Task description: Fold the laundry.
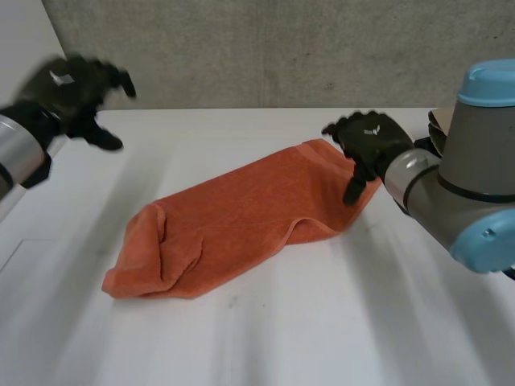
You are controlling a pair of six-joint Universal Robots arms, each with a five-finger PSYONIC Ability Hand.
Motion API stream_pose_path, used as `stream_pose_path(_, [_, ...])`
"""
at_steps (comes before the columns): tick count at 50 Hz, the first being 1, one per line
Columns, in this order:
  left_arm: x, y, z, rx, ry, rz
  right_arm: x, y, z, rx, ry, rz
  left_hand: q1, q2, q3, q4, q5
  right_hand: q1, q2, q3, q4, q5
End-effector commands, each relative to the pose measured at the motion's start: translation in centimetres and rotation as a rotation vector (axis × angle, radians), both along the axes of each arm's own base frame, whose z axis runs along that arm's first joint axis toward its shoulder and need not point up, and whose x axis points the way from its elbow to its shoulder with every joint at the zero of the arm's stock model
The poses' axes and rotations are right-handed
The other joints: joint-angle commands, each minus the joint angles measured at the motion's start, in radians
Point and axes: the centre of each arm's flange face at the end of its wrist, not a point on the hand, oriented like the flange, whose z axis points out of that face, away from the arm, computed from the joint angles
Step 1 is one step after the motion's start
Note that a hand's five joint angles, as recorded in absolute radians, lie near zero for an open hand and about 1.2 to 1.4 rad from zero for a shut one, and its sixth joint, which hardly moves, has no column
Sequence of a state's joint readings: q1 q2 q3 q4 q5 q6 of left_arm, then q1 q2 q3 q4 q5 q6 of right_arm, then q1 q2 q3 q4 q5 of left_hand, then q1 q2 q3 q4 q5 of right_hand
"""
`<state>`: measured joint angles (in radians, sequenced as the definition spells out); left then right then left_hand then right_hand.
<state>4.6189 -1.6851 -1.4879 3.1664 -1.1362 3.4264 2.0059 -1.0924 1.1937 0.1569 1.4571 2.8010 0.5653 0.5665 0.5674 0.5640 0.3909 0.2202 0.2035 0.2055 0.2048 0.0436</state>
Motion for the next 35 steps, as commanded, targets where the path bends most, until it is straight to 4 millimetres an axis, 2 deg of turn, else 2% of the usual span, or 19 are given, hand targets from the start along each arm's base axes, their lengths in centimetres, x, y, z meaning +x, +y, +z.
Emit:
stream_pose_path(1, [1.4, -4.4, -8.1, 0.187, -0.244, -0.054, -1.0, 2.1, -1.8, 0.075, 0.046, 0.023, 0.127, 0.125, 0.124, 0.128, 0.126, -0.046, -0.029, -0.031, -0.030, -0.044])
stream_pose_path(2, [2.3, -4.9, -9.7, 0.231, -0.303, -0.049, -1.1, 2.4, -2.4, 0.081, 0.050, 0.028, 0.182, 0.181, 0.180, 0.183, 0.182, -0.046, -0.029, -0.031, -0.030, -0.044])
stream_pose_path(3, [2.6, -5.0, -10.3, 0.255, -0.326, -0.050, -1.2, 2.5, -2.7, 0.083, 0.051, 0.030, 0.220, 0.219, 0.218, 0.222, 0.220, -0.046, -0.029, -0.031, -0.030, -0.044])
stream_pose_path(5, [3.1, -5.0, -11.2, 0.291, -0.355, -0.058, -1.2, 2.6, -3.3, 0.082, 0.054, 0.033, 0.279, 0.278, 0.277, 0.280, 0.279, -0.046, -0.029, -0.031, -0.030, -0.044])
stream_pose_path(7, [3.3, -4.0, -11.4, 0.355, -0.339, -0.074, -1.6, 2.6, -4.2, 0.079, 0.061, 0.025, 0.312, 0.310, 0.309, 0.313, 0.311, -0.046, -0.029, -0.031, -0.030, -0.044])
stream_pose_path(12, [3.0, -0.5, -8.6, 0.389, -0.216, -0.117, -2.4, 2.3, -5.7, 0.077, 0.085, 0.012, 0.382, 0.381, 0.380, 0.383, 0.382, -0.046, -0.029, -0.031, -0.030, -0.044])
stream_pose_path(16, [2.2, 3.6, -5.2, 0.335, -0.144, -0.155, -2.9, 2.0, -6.8, 0.081, 0.111, 0.005, 0.426, 0.425, 0.424, 0.427, 0.426, -0.046, -0.029, -0.031, -0.030, -0.044])
stream_pose_path(19, [1.5, 5.5, -4.1, 0.318, -0.115, -0.178, -2.9, 2.0, -7.2, 0.086, 0.122, 0.006, 0.453, 0.451, 0.450, 0.454, 0.452, -0.046, -0.029, -0.031, -0.030, -0.044])
stream_pose_path(20, [0.9, 6.7, -3.7, 0.314, -0.105, -0.201, -3.0, 1.8, -7.3, 0.085, 0.126, 0.003, 0.453, 0.451, 0.450, 0.454, 0.452, -0.046, -0.029, -0.031, -0.030, -0.044])
stream_pose_path(22, [-0.1, 7.8, -4.0, 0.332, -0.100, -0.233, -3.0, 1.8, -7.4, 0.085, 0.130, 0.003, 0.453, 0.451, 0.450, 0.454, 0.452, -0.046, -0.029, -0.031, -0.030, -0.044])
stream_pose_path(23, [-1.1, 8.8, -4.8, 0.367, -0.103, -0.264, -3.0, 1.8, -7.4, 0.085, 0.132, 0.002, 0.450, 0.448, 0.448, 0.451, 0.449, -0.046, -0.029, -0.031, -0.030, -0.044])
stream_pose_path(26, [-2.5, 9.7, -6.2, 0.415, -0.141, -0.285, -3.0, 1.9, -7.5, 0.085, 0.135, 0.003, 0.450, 0.448, 0.447, 0.451, 0.449, -0.046, -0.029, -0.031, -0.030, -0.044])
stream_pose_path(27, [-3.0, 10.0, -7.2, 0.438, -0.185, -0.279, -3.0, 2.0, -7.5, 0.086, 0.137, 0.003, 0.447, 0.446, 0.445, 0.448, 0.447, -0.046, -0.029, -0.031, -0.030, -0.044])
stream_pose_path(30, [-3.7, 10.2, -9.0, 0.468, -0.270, -0.257, -3.0, 2.1, -7.7, 0.091, 0.139, 0.005, 0.444, 0.443, 0.442, 0.445, 0.444, -0.046, -0.029, -0.031, -0.030, -0.044])
stream_pose_path(32, [-4.1, 10.0, -11.0, 0.492, -0.360, -0.234, -3.0, 2.2, -7.7, 0.091, 0.142, 0.006, 0.406, 0.405, 0.404, 0.407, 0.406, -0.046, -0.029, -0.031, -0.030, -0.044])
stream_pose_path(35, [-4.6, 9.3, -13.0, 0.493, -0.460, -0.215, -3.0, 2.3, -7.8, 0.091, 0.145, 0.009, 0.359, 0.358, 0.357, 0.360, 0.359, -0.046, -0.029, -0.031, -0.030, -0.044])
